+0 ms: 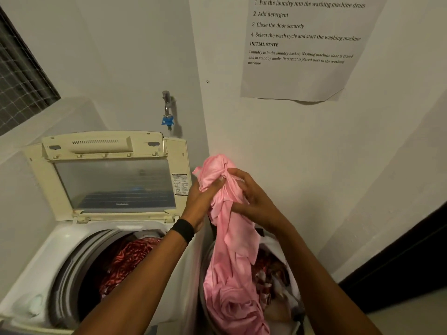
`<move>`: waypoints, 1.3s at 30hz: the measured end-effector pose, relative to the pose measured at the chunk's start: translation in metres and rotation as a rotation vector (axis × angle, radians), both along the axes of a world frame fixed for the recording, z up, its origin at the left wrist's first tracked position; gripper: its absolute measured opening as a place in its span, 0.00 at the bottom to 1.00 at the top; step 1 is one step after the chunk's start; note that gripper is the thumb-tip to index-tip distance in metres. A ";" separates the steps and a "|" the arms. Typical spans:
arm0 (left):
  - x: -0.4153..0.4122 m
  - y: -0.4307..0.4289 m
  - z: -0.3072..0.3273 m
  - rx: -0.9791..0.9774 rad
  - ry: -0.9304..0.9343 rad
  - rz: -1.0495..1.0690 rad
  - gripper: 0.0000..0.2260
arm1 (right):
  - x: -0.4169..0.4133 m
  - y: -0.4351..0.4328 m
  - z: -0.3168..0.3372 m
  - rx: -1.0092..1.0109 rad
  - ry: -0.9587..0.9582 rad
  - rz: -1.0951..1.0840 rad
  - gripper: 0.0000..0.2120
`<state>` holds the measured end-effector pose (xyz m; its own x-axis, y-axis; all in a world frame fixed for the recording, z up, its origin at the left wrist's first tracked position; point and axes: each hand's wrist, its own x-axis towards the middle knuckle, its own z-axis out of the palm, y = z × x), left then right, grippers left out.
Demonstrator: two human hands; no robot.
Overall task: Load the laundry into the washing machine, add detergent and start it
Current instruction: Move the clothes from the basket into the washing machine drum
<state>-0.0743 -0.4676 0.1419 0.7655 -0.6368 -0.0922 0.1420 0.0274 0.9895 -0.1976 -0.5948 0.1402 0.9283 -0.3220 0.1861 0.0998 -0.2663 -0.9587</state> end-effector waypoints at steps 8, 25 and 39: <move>0.008 -0.004 0.014 -0.092 0.078 0.139 0.26 | -0.029 0.031 -0.104 0.019 0.287 -0.278 0.48; -0.012 0.021 -0.015 0.159 -0.117 -0.195 0.24 | 0.003 0.009 -0.004 0.080 -0.036 -0.410 0.12; -0.006 0.007 0.001 -0.071 0.047 0.161 0.21 | -0.039 0.012 -0.058 -0.030 -0.090 -0.482 0.37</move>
<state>-0.0803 -0.4602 0.1426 0.8542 -0.5123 -0.0889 0.1758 0.1236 0.9766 -0.2370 -0.5833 0.0823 0.6548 -0.7041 0.2749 0.0410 -0.3301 -0.9430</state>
